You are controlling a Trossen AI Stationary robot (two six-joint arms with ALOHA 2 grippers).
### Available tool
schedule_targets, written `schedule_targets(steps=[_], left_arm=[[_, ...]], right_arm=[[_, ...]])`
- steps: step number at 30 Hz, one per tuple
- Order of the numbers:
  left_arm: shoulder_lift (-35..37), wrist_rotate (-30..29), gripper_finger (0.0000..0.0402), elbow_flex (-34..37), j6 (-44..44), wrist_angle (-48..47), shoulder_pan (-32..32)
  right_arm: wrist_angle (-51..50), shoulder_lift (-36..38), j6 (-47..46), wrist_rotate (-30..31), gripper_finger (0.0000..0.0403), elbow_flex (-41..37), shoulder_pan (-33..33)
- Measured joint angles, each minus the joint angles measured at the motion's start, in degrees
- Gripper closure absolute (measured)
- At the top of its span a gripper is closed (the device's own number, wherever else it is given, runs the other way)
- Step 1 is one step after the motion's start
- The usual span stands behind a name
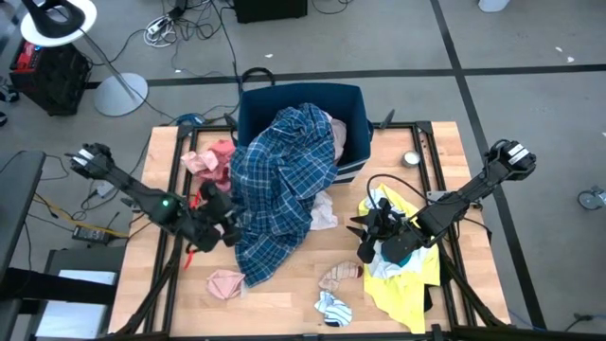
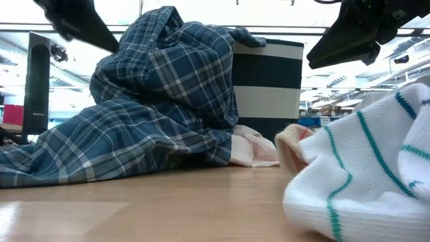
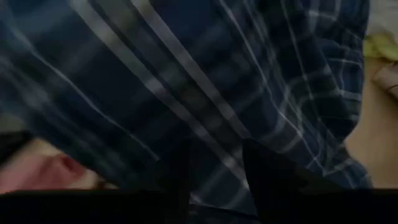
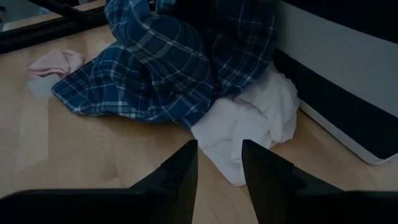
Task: Sort clothes
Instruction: Put the blue checkered pants into the blue bin
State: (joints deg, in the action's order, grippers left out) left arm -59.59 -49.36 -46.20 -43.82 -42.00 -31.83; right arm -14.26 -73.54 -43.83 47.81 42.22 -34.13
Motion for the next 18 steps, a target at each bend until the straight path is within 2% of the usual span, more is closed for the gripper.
schedule_targets(steps=[5, 12, 18], left_arm=[[-0.02, 2.16, 0.0255, 6.95, -0.45, 11.82, 0.00], [-0.02, 2.99, 0.0255, 15.49, -4.94, 22.65, 0.07], [-1.10, 3.09, 0.0255, 25.03, -3.25, 41.92, 0.84]], right_arm=[[0.02, 0.00, -0.02, 0.02, 0.0277, 0.00, 0.00], [0.05, 0.00, -0.09, 0.01, 0.0277, 0.00, -0.02], [0.07, 0.00, -0.09, 0.02, 0.0277, 0.00, -0.02]])
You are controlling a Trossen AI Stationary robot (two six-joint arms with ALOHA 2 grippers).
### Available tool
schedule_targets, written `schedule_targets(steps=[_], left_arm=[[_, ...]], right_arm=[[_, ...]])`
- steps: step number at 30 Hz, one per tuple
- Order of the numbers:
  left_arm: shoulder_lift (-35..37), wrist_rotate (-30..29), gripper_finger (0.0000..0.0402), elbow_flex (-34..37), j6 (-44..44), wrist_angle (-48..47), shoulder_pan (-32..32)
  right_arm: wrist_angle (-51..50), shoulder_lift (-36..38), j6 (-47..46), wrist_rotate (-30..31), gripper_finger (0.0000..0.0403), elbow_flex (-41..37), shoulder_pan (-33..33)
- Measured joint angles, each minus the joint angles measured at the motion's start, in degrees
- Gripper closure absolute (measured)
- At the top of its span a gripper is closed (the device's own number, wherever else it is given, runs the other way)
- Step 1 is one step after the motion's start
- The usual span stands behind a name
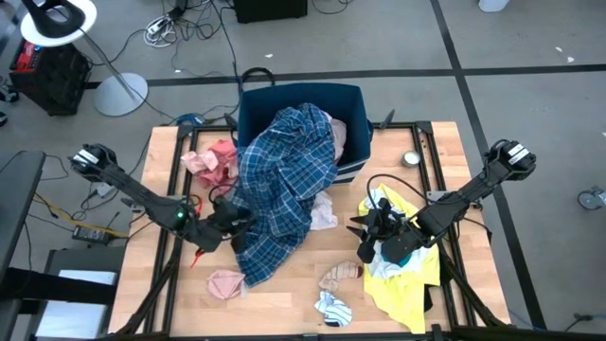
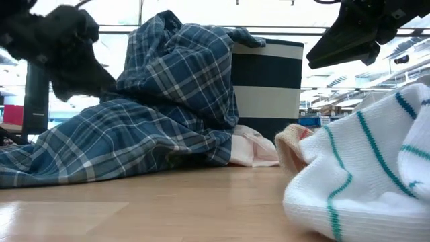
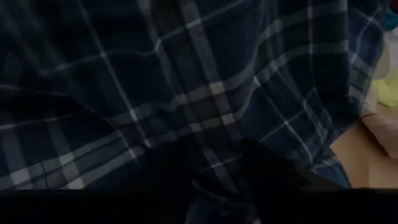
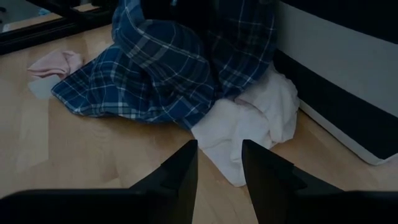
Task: Sort clothes
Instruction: Put the blue checkered pants into the blue bin
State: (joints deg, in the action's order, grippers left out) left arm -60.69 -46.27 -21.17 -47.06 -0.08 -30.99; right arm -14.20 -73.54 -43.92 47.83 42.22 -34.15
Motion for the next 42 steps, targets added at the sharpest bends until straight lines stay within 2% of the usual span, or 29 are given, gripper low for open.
schedule_targets(steps=[5, 13, 15, 19, 23, 28, 33, 38, 42], left_arm=[[-2.74, 0.13, 0.0255, 3.59, 2.99, 8.45, 2.97], [-10.76, 6.99, 0.0260, 1.10, 12.44, 16.71, 10.62], [-11.93, 7.78, 0.0284, 0.21, 13.33, 17.48, 11.63], [-12.65, 11.15, 0.0380, -1.87, 17.46, 18.72, 12.20], [-12.23, 13.13, 0.0397, -5.49, 23.61, 20.87, 12.18], [-12.08, 15.10, 0.0400, -14.11, 34.37, 20.06, 12.25], [-12.08, 15.51, 0.0400, -28.02, 45.64, 8.78, 13.81], [-12.08, 15.49, 0.0401, -42.12, 54.34, -0.63, 19.18], [-12.22, 19.37, 0.0401, -51.88, 59.41, -3.19, 25.78]], right_arm=[[0.29, 0.00, -0.02, 0.00, 0.0277, 0.00, 0.00], [0.42, 0.00, -0.02, 0.00, 0.0277, 0.00, 0.00], [0.42, 0.00, -0.02, 0.00, 0.0277, 0.00, 0.00], [0.43, 0.00, -0.11, 0.00, 0.0277, 0.00, 0.00], [0.40, -0.02, -0.08, 0.00, 0.0277, 0.00, 0.00], [0.39, -0.02, 0.07, 0.00, 0.0277, 0.00, 0.00], [0.39, -0.02, 0.07, 0.01, 0.0277, 0.00, 0.00], [0.37, -0.02, 0.11, 0.00, 0.0277, 0.00, 0.00], [0.37, -0.02, 0.55, 0.01, 0.0277, 0.00, 0.02]])
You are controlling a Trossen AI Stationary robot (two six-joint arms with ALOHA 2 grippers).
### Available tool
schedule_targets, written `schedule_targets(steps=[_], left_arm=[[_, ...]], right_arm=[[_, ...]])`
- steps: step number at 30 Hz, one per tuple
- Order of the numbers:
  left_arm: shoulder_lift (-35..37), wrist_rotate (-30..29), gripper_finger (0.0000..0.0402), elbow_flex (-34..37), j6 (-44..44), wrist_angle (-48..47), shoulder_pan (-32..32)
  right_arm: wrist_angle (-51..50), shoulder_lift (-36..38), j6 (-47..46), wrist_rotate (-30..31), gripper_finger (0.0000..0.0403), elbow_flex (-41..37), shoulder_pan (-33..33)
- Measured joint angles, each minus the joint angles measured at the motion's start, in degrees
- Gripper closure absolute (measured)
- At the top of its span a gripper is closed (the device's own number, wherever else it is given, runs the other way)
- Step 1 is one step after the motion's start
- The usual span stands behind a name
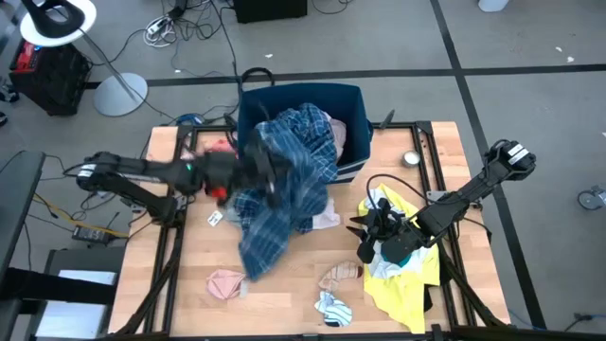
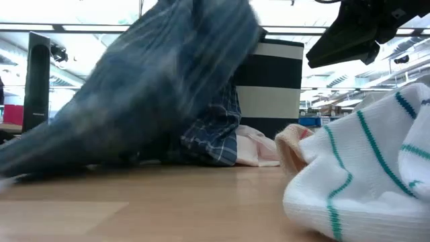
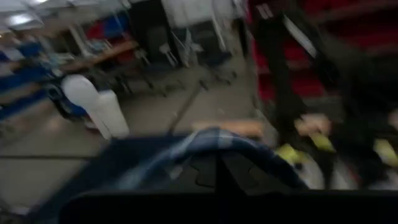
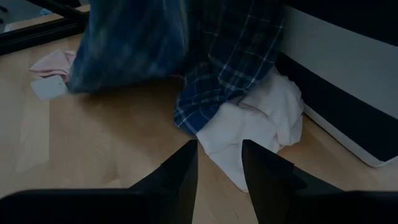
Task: Sort clothes
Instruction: Put the blue checkered pants into the blue bin
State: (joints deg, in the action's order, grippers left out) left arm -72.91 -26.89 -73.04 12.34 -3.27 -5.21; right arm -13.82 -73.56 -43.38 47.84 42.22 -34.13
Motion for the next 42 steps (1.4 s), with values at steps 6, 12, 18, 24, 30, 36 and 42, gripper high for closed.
schedule_targets(steps=[6, 12, 18, 24, 30, 36, 42], left_arm=[[-3.24, 3.86, 0.0401, -13.70, 3.58, -1.56, 10.66], [-9.57, 3.68, 0.0401, -24.18, 5.41, -2.05, 19.22], [-14.32, 3.61, 0.0401, -28.60, 5.30, -12.57, 23.70], [-18.38, 3.73, 0.0401, -28.58, 2.45, -31.77, 24.32], [-24.17, 9.89, 0.0401, -28.58, -1.32, -40.02, 24.37], [-30.36, 16.09, 0.0392, -28.54, -4.90, -39.13, 24.33], [-35.04, 18.48, 0.0351, -28.53, -9.69, -38.37, 25.47]], right_arm=[[-0.40, 0.00, 0.13, 0.01, 0.0277, 0.00, 0.02], [-0.64, 0.00, 0.13, 0.03, 0.0277, 0.00, 0.11], [-1.14, 0.00, 0.11, 0.03, 0.0277, 0.00, 0.11], [-1.39, 0.00, 0.11, 0.03, 0.0277, 0.00, 0.11], [-1.49, 0.00, 0.09, 0.01, 0.0277, 0.00, 0.11], [-1.43, 0.00, 0.05, 0.01, 0.0277, 0.00, 0.11], [-1.46, 0.00, 0.07, 0.01, 0.0277, 0.00, 0.11]])
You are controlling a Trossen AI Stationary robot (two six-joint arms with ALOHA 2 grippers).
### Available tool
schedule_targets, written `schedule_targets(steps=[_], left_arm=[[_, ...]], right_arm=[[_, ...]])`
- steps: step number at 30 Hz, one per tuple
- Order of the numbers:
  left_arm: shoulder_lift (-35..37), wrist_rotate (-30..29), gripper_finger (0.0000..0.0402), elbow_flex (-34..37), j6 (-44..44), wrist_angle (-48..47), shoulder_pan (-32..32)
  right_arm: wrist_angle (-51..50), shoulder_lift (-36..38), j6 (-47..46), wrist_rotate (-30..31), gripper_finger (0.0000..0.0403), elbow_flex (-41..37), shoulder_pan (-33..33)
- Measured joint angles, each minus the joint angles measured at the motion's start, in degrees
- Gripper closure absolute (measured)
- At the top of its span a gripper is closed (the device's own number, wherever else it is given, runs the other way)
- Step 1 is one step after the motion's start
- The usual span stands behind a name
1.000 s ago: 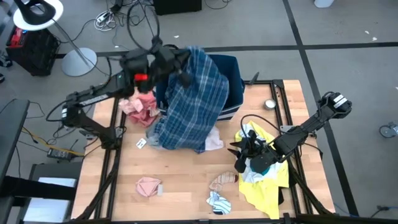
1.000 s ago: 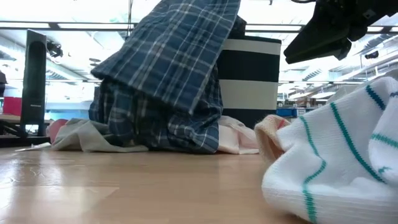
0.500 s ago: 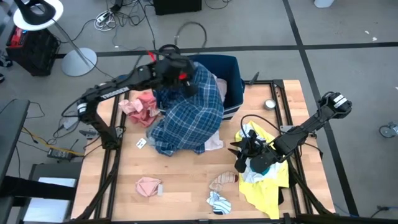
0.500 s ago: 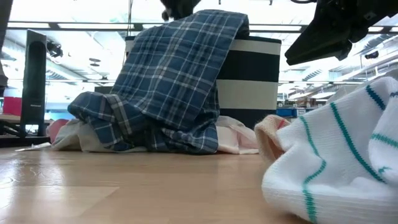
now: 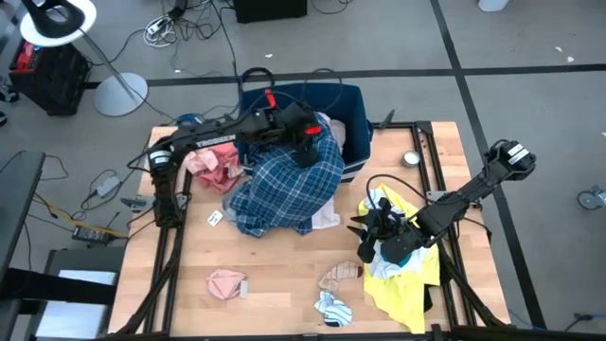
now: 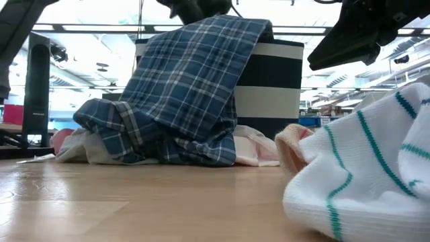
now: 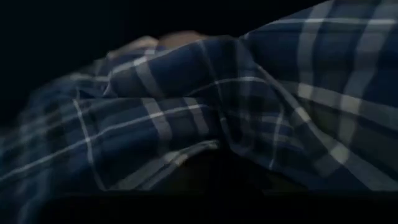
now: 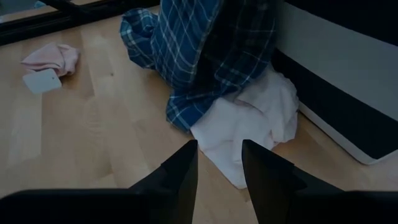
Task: Sort clothes
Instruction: Put the blue checkered pants into the blue bin
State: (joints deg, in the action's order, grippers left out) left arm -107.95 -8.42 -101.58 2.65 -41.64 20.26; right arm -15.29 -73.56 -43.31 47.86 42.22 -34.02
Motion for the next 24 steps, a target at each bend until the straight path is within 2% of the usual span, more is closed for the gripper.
schedule_targets(steps=[5, 9, 16, 24], left_arm=[[-1.50, 5.10, 0.0298, 0.00, -2.68, -0.76, 1.46], [-0.79, 6.48, 0.0272, -1.10, -0.57, -2.28, 1.57], [4.07, 6.98, 0.0269, -6.13, 2.82, -6.18, -0.12], [12.17, 5.32, 0.0269, -6.71, 3.13, -9.63, -3.01]], right_arm=[[-0.14, 0.00, -0.03, 0.00, 0.0277, 0.00, 0.00], [-0.25, 0.00, -0.04, 0.00, 0.0277, 0.00, 0.00], [-0.76, 0.00, -0.04, 0.00, 0.0277, 0.00, 0.00], [-0.85, 0.00, -0.31, -0.01, 0.0277, 0.00, 0.00]])
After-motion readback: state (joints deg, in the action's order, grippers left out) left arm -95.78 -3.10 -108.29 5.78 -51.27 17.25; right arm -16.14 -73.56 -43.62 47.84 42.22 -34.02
